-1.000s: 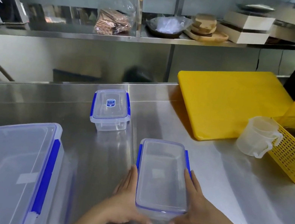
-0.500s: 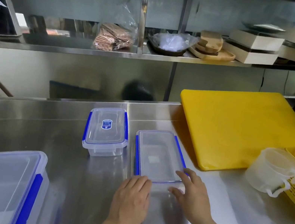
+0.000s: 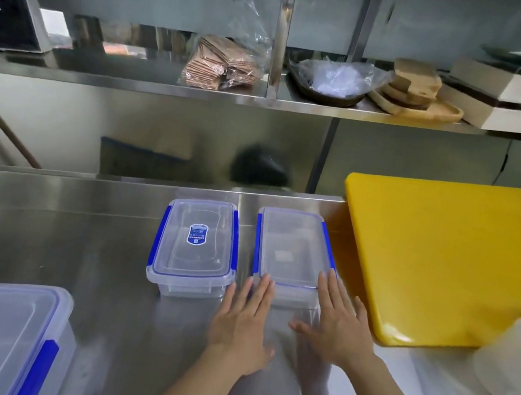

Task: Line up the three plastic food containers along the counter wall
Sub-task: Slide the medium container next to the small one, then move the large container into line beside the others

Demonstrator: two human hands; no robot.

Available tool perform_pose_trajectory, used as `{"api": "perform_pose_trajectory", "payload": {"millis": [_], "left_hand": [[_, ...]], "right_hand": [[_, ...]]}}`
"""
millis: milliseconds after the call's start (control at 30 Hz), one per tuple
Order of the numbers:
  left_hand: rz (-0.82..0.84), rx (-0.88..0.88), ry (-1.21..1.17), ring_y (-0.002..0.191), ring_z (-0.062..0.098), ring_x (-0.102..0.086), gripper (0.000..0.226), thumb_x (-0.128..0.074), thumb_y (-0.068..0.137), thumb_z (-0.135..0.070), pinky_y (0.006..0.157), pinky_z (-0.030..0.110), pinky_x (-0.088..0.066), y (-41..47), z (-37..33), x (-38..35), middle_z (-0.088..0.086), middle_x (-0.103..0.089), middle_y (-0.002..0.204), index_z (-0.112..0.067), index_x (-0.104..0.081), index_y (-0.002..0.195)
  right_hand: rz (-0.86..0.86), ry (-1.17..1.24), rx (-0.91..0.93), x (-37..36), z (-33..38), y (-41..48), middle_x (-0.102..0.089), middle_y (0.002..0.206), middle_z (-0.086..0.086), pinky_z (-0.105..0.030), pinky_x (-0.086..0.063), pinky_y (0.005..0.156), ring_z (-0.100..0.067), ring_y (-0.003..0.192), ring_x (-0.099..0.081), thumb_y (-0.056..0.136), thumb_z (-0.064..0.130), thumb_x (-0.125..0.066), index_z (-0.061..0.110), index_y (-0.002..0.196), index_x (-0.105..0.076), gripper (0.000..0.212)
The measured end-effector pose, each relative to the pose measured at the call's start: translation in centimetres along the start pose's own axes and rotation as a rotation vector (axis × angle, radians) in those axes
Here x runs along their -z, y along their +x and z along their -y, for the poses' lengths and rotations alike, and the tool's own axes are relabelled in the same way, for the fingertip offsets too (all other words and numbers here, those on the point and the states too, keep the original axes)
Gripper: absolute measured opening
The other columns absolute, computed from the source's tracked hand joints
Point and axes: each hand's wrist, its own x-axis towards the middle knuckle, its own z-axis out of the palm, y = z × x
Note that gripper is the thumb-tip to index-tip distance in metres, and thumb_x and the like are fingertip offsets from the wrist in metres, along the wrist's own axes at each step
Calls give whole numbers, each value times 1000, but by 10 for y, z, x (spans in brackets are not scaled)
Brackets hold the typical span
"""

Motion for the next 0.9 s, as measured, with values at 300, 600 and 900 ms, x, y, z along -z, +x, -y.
{"api": "perform_pose_trajectory", "payload": {"millis": [300,600,900], "left_hand": [[43,-18,0,144,24,18,88,-51,89,-41,109,39,17,7,1,10,-4,21,156,-23,14,146],[-145,160,-200,121,22,-51,55,-48,88,-48,96,35,-42,-66,57,85,-4,-52,138,-28,-35,137],[-402,600,-337,111,21,-59,47,-54,84,-49,95,37,-45,-204,153,126,-4,-65,120,-27,-52,125]], "right_hand": [[31,-35,-26,8,4,11,13,158,-3,-46,-2,118,-21,144,13,79,70,-39,17,144,15,99],[-205,222,132,18,70,-38,-33,151,-5,-41,-33,108,-23,136,-34,84,55,-50,19,144,-22,75],[99,695,278,12,200,-110,-51,135,-2,-40,-44,99,-20,117,-52,77,56,-60,25,137,-34,72]]}}
